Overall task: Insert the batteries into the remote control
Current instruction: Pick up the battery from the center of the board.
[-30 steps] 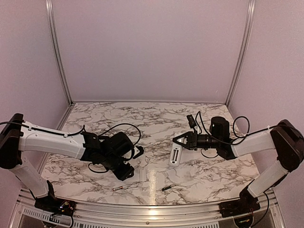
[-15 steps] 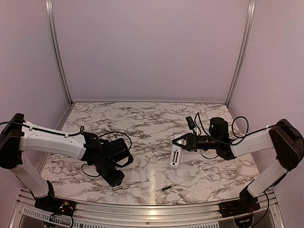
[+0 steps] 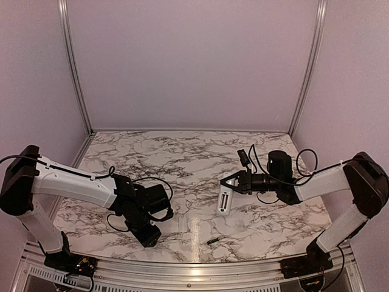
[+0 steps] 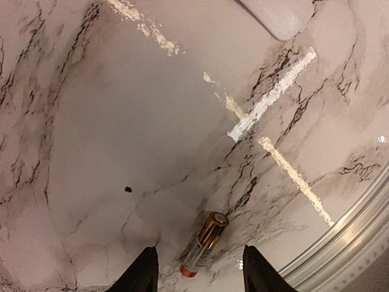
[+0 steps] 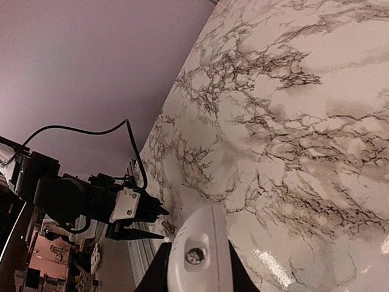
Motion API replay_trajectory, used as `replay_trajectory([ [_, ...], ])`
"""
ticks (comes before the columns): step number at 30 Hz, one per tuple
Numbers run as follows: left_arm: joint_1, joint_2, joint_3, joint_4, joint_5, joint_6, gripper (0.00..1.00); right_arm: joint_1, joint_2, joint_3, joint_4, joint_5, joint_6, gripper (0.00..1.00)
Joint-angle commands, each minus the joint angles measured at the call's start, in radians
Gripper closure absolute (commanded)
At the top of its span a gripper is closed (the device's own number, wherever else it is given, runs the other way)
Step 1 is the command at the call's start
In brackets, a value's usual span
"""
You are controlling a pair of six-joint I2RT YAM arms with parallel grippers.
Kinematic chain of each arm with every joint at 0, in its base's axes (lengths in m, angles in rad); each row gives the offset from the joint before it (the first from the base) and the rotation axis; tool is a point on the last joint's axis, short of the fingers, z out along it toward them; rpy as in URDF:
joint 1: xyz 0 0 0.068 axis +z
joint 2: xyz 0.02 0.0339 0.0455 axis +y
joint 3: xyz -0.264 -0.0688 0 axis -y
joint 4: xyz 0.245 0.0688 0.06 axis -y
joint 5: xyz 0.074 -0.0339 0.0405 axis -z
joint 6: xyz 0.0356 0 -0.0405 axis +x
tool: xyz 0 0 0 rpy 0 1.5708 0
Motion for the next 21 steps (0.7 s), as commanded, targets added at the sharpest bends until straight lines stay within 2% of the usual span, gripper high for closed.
replay_trajectory([
  [1, -0.017, 0.031, -0.001, -0.026, 0.023, 0.017, 0.51, -0.007, 0.011, 0.037, 0.008, -0.017, -0.007, 1.00],
  [4, -0.023, 0.050, 0.010, -0.047, -0.016, 0.016, 0.56, -0.007, 0.010, 0.038, 0.008, -0.018, -0.007, 1.00],
  [10, -0.031, 0.076, 0.027, -0.064, -0.052, 0.015, 0.73, -0.007, 0.006, 0.041, 0.002, -0.015, -0.008, 1.00],
  [16, -0.031, 0.088, 0.035, 0.012, 0.028, -0.032, 0.87, -0.007, 0.007, 0.042, -0.001, -0.012, -0.005, 1.00],
  [21, -0.024, 0.098, 0.032, 0.131, 0.101, -0.153, 1.00, -0.007, 0.005, 0.041, -0.004, -0.011, -0.003, 1.00],
])
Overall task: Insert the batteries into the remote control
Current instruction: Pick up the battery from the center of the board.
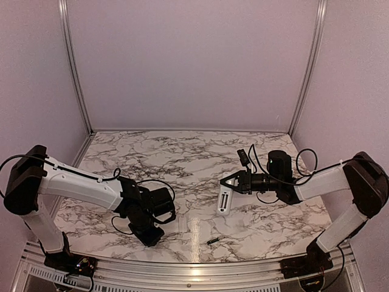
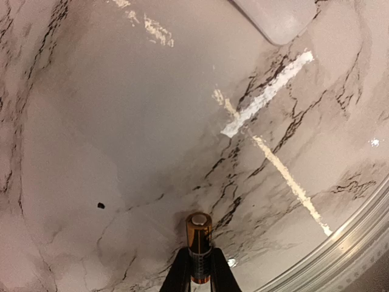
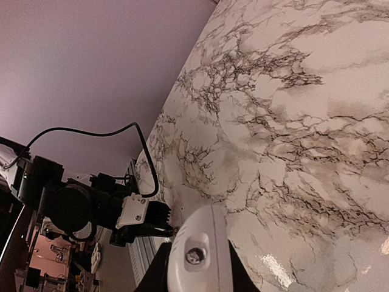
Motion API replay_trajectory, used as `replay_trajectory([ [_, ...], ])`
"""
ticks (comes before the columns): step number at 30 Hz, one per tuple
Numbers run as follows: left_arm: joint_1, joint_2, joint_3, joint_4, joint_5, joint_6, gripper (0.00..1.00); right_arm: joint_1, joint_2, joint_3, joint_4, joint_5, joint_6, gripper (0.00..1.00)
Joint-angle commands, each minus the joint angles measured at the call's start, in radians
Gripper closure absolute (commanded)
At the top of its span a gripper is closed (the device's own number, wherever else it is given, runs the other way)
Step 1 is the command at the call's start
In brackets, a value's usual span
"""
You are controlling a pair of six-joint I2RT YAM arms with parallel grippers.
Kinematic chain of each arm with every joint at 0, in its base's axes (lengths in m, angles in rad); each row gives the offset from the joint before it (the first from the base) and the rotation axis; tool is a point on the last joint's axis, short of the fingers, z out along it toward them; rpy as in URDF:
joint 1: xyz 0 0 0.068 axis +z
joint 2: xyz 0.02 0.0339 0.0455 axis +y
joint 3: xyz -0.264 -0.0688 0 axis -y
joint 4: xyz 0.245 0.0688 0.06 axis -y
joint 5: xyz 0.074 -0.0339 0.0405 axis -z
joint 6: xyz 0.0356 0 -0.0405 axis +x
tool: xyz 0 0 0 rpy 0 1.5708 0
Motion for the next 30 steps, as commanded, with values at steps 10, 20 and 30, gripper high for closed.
replay_trajectory([
  [10, 0.039, -0.088, 0.009, 0.374, 0.257, -0.305, 1.00, -0.007, 0.007, 0.024, 0.004, -0.008, 0.024, 1.00],
  [20, 0.064, -0.183, 0.013, 0.509, 0.326, -0.417, 1.00, -0.002, 0.020, 0.023, 0.009, -0.007, 0.043, 1.00],
  [30, 0.068, -0.188, 0.044, 0.524, 0.324, -0.436, 1.00, 0.048, 0.040, 0.054, -0.006, 0.026, 0.065, 1.00],
])
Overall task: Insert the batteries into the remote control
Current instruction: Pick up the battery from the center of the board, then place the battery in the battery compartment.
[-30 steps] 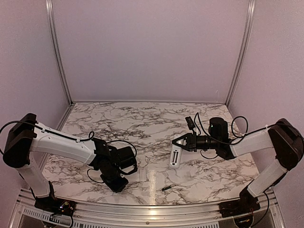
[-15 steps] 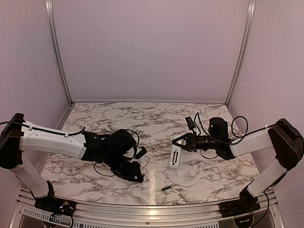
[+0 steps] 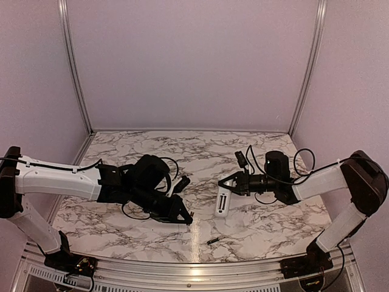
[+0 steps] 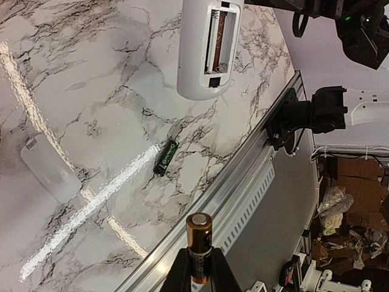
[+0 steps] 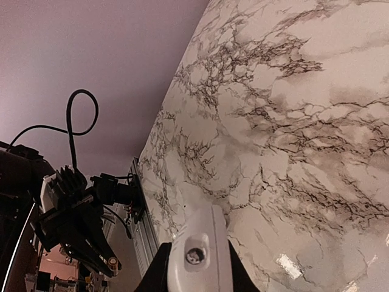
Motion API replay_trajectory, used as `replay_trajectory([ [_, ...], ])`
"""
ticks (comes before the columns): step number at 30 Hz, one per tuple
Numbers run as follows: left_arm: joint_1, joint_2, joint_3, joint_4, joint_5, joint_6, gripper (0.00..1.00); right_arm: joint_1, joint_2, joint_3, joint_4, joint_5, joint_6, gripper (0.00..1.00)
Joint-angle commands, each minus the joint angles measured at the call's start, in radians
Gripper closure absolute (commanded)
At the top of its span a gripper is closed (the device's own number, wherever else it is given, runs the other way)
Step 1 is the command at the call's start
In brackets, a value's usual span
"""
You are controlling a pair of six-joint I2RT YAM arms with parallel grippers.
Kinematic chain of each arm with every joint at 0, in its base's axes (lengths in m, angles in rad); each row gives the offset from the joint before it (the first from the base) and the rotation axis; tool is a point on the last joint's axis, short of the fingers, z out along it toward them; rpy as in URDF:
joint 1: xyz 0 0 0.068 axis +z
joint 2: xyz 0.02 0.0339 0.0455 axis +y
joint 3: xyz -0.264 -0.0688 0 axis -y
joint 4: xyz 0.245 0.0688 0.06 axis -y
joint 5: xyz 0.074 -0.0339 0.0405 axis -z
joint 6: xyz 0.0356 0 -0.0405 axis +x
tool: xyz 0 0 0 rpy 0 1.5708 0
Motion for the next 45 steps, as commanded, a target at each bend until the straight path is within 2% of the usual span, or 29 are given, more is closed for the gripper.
replay_trajectory([
  [1, 0.004, -0.004, 0.047, 0.006, -0.023, 0.022, 1.00, 0.036, 0.022, 0.052, -0.007, 0.037, 0.028, 1.00],
  [6, 0.002, 0.065, 0.110, -0.074, -0.091, 0.088, 1.00, 0.096, 0.068, 0.096, -0.048, 0.093, 0.062, 1.00],
  [15, -0.006, 0.187, 0.218, -0.152, -0.126, 0.150, 0.97, 0.124, 0.136, 0.123, -0.026, 0.128, 0.128, 1.00],
  [29, -0.003, 0.301, 0.271, -0.140, -0.033, 0.080, 0.94, 0.164, 0.151, 0.148, -0.089, 0.170, 0.192, 1.00],
  [45, 0.043, 0.313, 0.257, -0.140, -0.021, 0.005, 0.89, 0.193, 0.153, 0.149, -0.060, 0.168, 0.200, 1.00],
])
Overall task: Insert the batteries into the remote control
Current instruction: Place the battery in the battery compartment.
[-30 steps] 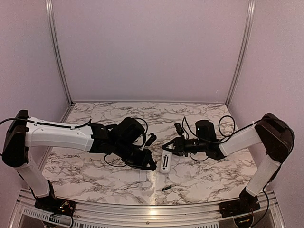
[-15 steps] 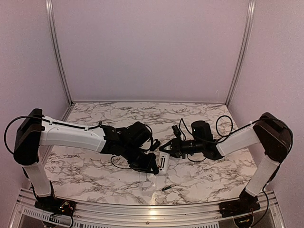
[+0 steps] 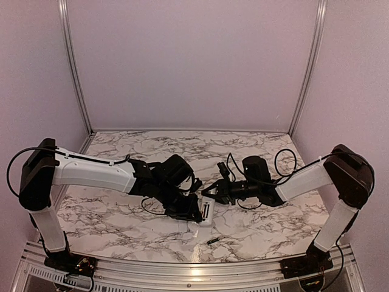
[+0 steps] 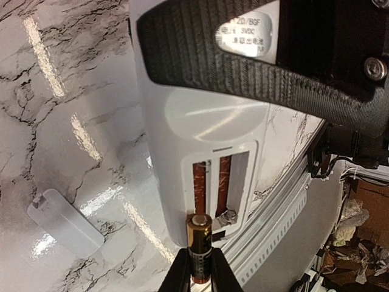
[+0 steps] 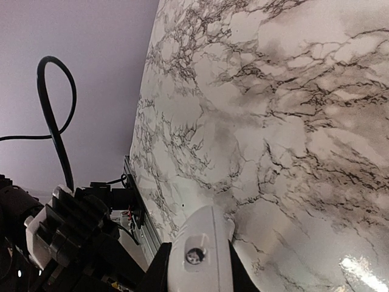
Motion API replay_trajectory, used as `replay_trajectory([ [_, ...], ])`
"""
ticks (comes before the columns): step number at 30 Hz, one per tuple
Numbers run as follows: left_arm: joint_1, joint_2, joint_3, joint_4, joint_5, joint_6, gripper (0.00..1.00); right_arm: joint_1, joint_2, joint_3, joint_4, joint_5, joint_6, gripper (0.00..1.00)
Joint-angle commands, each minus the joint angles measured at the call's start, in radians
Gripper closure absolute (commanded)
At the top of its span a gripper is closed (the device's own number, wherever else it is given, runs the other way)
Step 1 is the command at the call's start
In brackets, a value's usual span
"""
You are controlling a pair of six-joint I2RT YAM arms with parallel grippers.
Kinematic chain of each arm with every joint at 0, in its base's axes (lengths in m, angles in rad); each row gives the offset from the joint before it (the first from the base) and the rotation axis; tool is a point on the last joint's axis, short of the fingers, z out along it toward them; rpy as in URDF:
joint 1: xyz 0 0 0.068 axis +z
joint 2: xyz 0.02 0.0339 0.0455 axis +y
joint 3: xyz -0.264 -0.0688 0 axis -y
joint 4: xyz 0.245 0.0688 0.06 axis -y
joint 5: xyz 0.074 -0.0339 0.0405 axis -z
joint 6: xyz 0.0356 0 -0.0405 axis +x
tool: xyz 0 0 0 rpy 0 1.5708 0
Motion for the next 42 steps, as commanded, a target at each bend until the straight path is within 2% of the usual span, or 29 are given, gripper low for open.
replay_trajectory([
  [1, 0.021, 0.016, 0.012, -0.015, 0.012, -0.023, 0.88, 0.010, 0.007, 0.033, 0.017, 0.004, 0.013, 1.00],
  [16, 0.023, 0.025, 0.037, -0.012, 0.052, -0.019, 0.87, 0.012, 0.056, 0.056, 0.050, -0.006, 0.026, 1.00],
  [26, 0.028, 0.057, 0.045, -0.019, 0.034, -0.045, 0.83, 0.017, 0.047, 0.048, 0.077, -0.019, 0.049, 1.00],
  [42, 0.055, 0.053, 0.047, -0.030, 0.021, -0.033, 0.91, 0.018, 0.063, 0.039, 0.122, -0.043, 0.072, 1.00],
])
